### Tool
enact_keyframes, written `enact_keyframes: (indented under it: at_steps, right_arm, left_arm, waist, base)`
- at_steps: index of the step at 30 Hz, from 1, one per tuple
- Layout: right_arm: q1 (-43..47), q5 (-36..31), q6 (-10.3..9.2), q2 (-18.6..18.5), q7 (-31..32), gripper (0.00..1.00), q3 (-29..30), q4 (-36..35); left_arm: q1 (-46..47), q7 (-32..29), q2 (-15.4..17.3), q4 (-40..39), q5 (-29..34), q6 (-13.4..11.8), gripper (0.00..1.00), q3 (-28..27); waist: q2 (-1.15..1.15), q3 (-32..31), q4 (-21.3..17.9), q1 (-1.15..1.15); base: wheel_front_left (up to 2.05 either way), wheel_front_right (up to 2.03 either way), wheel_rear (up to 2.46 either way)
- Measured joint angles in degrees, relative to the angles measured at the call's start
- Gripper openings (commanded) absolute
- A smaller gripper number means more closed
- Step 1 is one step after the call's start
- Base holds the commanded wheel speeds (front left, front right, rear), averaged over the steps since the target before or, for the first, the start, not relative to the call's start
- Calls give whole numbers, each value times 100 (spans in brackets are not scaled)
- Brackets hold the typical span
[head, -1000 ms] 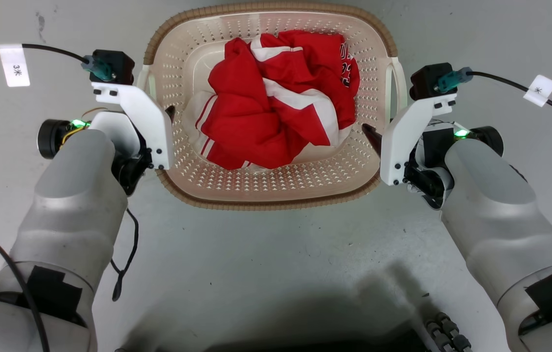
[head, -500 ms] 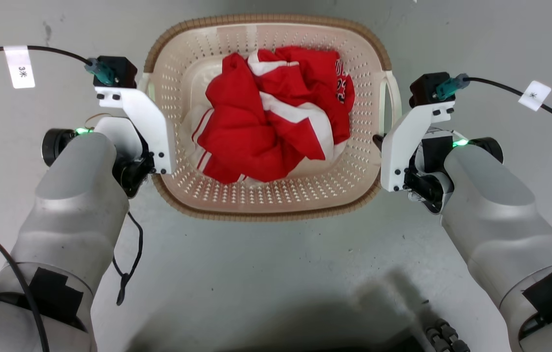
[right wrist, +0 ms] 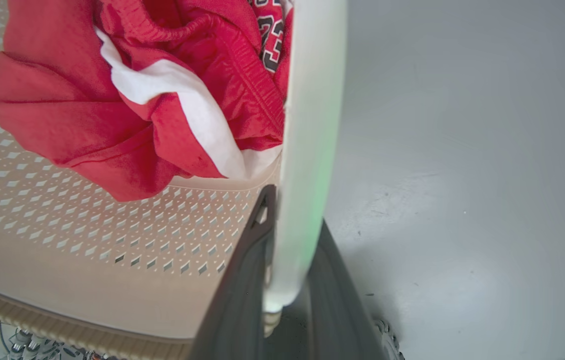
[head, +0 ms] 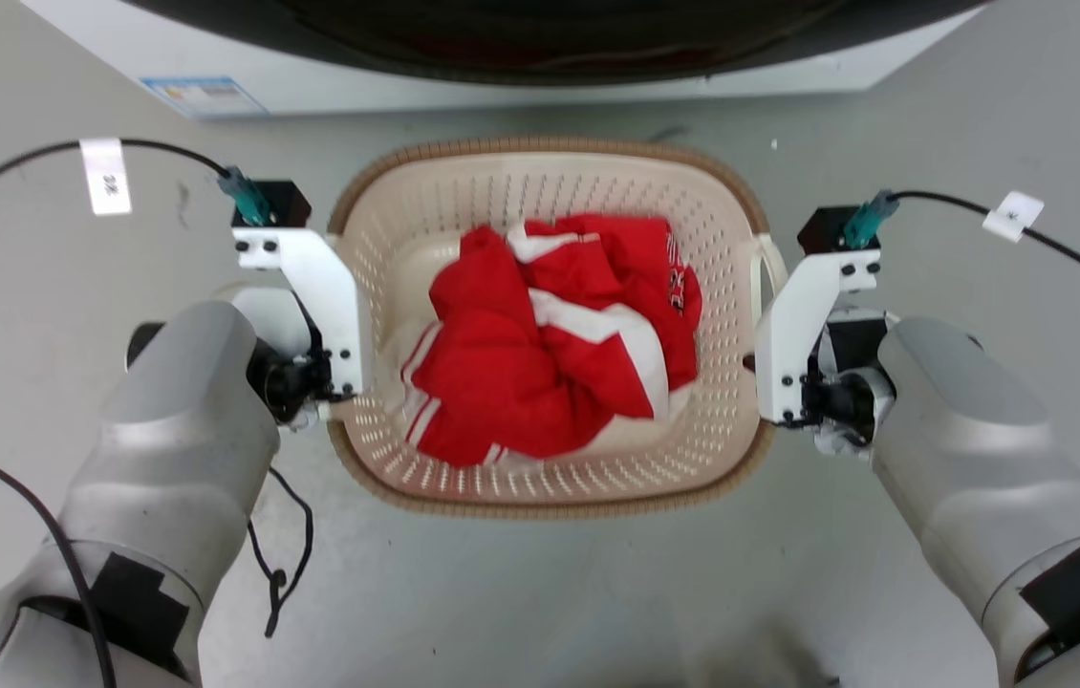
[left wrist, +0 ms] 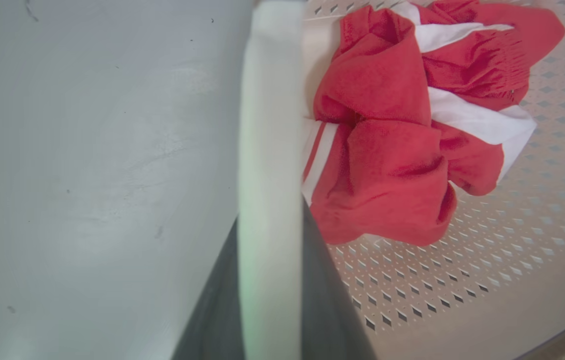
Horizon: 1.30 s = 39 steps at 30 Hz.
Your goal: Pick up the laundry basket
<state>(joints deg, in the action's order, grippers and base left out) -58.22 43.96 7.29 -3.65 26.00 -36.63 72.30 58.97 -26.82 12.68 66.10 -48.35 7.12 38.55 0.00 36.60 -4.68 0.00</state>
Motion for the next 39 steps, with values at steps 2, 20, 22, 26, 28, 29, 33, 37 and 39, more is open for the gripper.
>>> enact_keyframes:
  at_steps: [2, 20, 22, 26, 28, 29, 33, 37, 39]
  right_arm:
    - [110, 48, -11, -1, 138, 0, -13, 37]
    - [841, 408, -16, -30, 1202, 0, -152, 152]
    - [900, 427, -16, -34, 1282, 0, -170, 155]
    - [1033, 478, -18, -43, 1448, 0, -215, 167]
    - [1082, 492, -18, -48, 1516, 0, -242, 168]
    - [1118, 500, -19, -53, 1566, 0, -252, 169]
    - [1221, 525, -19, -79, 1697, 0, -272, 175]
    - [1303, 535, -19, -90, 1788, 0, -303, 179]
    - [1350, 536, -19, -99, 1798, 0, -303, 183]
  left_arm:
    - [-93, -163, -25, 1, -105, -5, 0, 47]
    - [-915, -1395, -114, 121, -1016, -13, 0, 366]
    - [-998, -1486, -140, 170, -1090, -13, 0, 378]
    - [-1187, -1590, -183, 240, -1189, -13, 0, 401]
    - [-1283, -1606, -196, 259, -1251, -13, 0, 402]
    - [-1331, -1624, -202, 274, -1285, -13, 0, 408]
    - [-1484, -1673, -243, 290, -1346, -13, 0, 453]
    - [-1614, -1679, -267, 282, -1405, -13, 0, 523]
    - [-1673, -1681, -281, 283, -1446, -14, 0, 541]
  waist:
    - [0, -232, 15, 0]
    - [0, -2467, 92, -1]
    - [0, -2647, 100, -1]
    - [0, -2988, 108, -1]
    - [0, -3157, 107, -1]
    - [0, -3240, 106, -1]
    - [0, -3551, 98, -1]
    - [0, -3828, 73, -1]
    - [0, -3880, 68, -1]
  base:
    - [0, 0, 0]
    - [0, 0, 0]
    - [0, 0, 0]
    - [0, 0, 0]
    - [0, 0, 0]
    - [0, 0, 0]
    - [0, 0, 0]
    - [0, 0, 0]
    - [0, 0, 0]
